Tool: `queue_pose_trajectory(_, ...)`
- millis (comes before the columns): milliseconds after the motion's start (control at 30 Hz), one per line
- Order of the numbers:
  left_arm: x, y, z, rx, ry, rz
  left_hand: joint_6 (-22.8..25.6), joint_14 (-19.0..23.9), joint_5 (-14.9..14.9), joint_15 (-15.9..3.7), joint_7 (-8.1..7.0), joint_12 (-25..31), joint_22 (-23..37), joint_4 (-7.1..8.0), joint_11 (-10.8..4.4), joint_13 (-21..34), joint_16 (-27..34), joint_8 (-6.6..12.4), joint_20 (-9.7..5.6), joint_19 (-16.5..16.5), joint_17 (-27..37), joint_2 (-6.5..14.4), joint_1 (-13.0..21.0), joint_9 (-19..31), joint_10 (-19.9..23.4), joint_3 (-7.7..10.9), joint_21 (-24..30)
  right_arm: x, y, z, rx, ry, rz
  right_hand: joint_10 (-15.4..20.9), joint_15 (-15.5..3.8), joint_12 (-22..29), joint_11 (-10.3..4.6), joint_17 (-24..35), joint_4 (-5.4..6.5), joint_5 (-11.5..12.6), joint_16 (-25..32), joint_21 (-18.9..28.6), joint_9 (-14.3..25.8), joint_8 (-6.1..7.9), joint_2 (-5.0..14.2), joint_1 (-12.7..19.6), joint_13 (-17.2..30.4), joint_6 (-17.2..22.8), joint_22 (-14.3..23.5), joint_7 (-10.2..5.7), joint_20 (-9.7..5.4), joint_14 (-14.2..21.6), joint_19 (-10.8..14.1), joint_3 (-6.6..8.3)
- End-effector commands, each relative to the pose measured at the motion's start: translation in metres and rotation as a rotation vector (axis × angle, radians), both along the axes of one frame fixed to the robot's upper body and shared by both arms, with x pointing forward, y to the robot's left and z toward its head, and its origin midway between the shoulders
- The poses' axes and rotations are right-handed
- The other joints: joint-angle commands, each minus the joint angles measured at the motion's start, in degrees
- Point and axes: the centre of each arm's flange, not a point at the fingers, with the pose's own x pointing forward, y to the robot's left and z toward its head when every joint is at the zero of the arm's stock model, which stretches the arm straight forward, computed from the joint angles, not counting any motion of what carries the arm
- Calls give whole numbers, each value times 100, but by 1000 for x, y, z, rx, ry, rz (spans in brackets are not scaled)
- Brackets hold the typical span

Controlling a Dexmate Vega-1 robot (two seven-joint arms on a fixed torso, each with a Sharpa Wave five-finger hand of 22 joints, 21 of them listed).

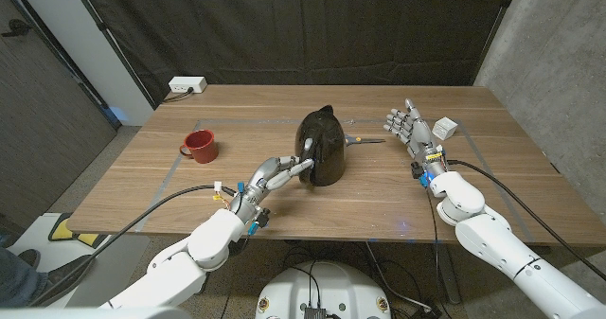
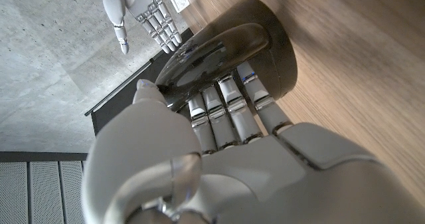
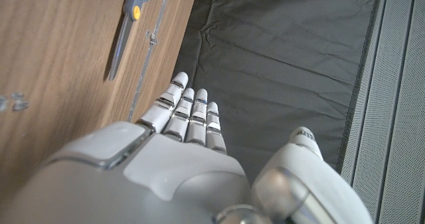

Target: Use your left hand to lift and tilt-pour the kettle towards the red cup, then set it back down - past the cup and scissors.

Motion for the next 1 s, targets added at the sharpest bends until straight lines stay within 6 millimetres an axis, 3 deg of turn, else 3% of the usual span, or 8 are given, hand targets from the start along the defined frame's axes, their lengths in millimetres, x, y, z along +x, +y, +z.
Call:
queue_pose_trajectory(33, 0, -8, 3, -39, -12, 6, 22, 48, 18, -14, 33, 9, 8, 22, 2, 26, -17, 8, -10, 13, 20, -39, 13, 19, 40, 23, 0, -10, -5, -3, 2, -2, -17, 63, 15, 39, 10, 13, -7, -11, 41, 42, 21, 49, 55, 27, 24, 62, 10, -4, -66, 69, 89, -1)
queue_pose_trajectory(333, -3, -13, 6, -137, -25, 32, 879, 1055, 56, -268, 137, 388, 10, -101, -165, 203, 286, 389, -281, 677, 58, 18, 293, 93, 951, 243, 366, -13, -8, -5, 0, 0, -16, 102, -3, 49, 8, 14, -11, -13, 44, 47, 21, 51, 62, 31, 25, 81, 13, -2, -67, 103, 114, -4)
queue_pose_trajectory(533, -1, -15, 13, -96, -23, 44, 746, 1018, 64, -219, 130, 347, 12, -139, -163, 240, 251, 349, -251, 660, 63, -22, 350, 110, 832, 274, 385, -13, -8, -5, -6, 3, -10, 113, -16, 49, 6, 14, -13, -15, 50, 57, 21, 52, 65, 32, 26, 92, 14, -1, -65, 137, 148, -8)
queue_pose_trajectory(600, 0, -16, 15, -86, -18, 48, 826, 1065, 82, -224, 88, 413, 14, -227, -170, 274, 248, 400, -244, 654, 61, -63, 476, 132, 973, 324, 403, -14, -8, -5, -8, 4, -9, 121, -17, 51, 5, 14, -14, -15, 51, 63, 21, 51, 66, 33, 26, 95, 15, -3, -63, 147, 166, -9)
queue_pose_trajectory(700, 2, -18, 17, -84, -16, 58, 1148, 1254, 78, -251, 23, 633, 14, -337, -220, 389, 264, 603, -255, 754, 73, -134, 620, 218, 1340, 386, 485, -14, -8, -6, -6, 4, -11, 141, -31, 56, 6, 15, -15, -16, 60, 68, 21, 52, 68, 35, 26, 101, 16, -6, -63, 182, 185, -10)
queue_pose_trajectory(800, 4, -19, 19, -99, -13, 73, 1571, 1575, 52, -318, -24, 1013, 13, -389, -279, 656, 328, 937, -283, 827, 145, -190, 668, 409, 1792, 416, 571, -14, -9, -6, -3, 3, -10, 164, -19, 63, 2, 15, -16, -17, 64, 73, 21, 55, 68, 34, 26, 114, 17, -11, -63, 204, 203, -13)
queue_pose_trajectory(1000, 10, -22, 18, -134, 10, 95, 1989, 2197, 21, -376, -102, 1941, 70, -517, -281, 1649, 708, 1646, -375, 1090, 667, -418, 711, 1062, 2179, 344, 840, -13, -9, -6, -1, 8, -9, 184, -22, 67, 13, 16, -18, -18, 64, 86, 22, 61, 70, 35, 27, 138, 19, -13, -59, 226, 245, -17)
